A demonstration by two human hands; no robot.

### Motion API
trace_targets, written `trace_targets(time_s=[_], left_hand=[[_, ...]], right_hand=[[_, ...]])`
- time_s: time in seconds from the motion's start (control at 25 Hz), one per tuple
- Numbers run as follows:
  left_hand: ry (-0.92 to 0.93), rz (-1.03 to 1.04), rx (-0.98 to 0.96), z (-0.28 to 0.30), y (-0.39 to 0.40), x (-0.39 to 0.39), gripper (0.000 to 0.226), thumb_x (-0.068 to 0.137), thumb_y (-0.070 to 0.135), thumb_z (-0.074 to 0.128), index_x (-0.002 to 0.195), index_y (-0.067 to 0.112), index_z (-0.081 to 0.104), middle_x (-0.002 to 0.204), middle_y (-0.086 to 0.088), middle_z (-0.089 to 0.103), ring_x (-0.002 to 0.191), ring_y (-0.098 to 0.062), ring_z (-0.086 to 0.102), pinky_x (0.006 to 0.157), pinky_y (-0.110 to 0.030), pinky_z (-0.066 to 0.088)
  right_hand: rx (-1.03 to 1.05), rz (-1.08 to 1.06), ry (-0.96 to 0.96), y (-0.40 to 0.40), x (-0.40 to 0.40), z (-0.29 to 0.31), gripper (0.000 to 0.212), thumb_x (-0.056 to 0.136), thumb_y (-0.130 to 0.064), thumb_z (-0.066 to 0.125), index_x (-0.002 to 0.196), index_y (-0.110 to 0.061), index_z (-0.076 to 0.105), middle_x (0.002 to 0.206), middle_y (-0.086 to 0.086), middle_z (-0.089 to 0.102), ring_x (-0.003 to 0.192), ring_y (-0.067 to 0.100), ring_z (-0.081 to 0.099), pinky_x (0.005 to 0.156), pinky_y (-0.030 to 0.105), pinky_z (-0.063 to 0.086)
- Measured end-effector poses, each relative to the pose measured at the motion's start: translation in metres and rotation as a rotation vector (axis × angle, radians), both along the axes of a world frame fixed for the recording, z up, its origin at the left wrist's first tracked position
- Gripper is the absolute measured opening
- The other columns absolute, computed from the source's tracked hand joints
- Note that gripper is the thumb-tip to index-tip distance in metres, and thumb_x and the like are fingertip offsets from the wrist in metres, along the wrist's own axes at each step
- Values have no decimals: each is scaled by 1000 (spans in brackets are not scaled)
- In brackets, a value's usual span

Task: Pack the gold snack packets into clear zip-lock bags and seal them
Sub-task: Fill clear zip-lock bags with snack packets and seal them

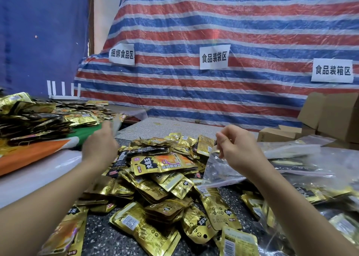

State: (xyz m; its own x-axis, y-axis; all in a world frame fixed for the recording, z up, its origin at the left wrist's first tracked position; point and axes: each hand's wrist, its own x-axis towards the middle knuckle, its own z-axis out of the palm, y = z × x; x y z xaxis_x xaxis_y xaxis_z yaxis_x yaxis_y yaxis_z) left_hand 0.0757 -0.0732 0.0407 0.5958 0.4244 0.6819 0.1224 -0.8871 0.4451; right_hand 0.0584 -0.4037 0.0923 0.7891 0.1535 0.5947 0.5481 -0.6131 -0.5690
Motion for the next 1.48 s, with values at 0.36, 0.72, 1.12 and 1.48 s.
trace_targets(time_s=[0.36, 0.72, 1.12, 1.48], left_hand=[[-613, -701, -325, 2, -159, -35, 27, 103, 14, 41, 127, 22, 50, 113, 29, 56, 100, 0, 65, 70, -23, 57], [-549, -921, 248, -35, -177, -50, 28, 99, 11, 44, 116, 1, 64, 118, -9, 70, 106, -15, 69, 84, -29, 58], [-360, -833, 207, -36, -165, -50, 30, 95, 12, 43, 117, 8, 63, 124, -4, 66, 116, -10, 60, 97, -24, 49], [-309, -772, -314, -26, -166, -57, 23, 97, 37, 43, 78, 27, 52, 70, 9, 52, 69, -9, 51, 59, -14, 37]], right_hand=[[419, 296, 571, 4, -7, 8, 83, 95, -67, 18, 75, -2, 67, 57, 14, 61, 56, 25, 66, 68, 36, 56], [408, 285, 792, 0, -10, 12, 78, 94, -70, 33, 91, 0, 68, 70, 13, 70, 56, 20, 66, 51, 27, 54], [514, 357, 623, 1, -7, 7, 21, 101, -16, 55, 103, 5, 57, 85, 20, 73, 69, 26, 73, 59, 29, 59], [115, 497, 509, 11, -18, 2, 22, 99, -18, 55, 83, -6, 65, 64, -1, 65, 60, 11, 63, 57, 21, 51]])
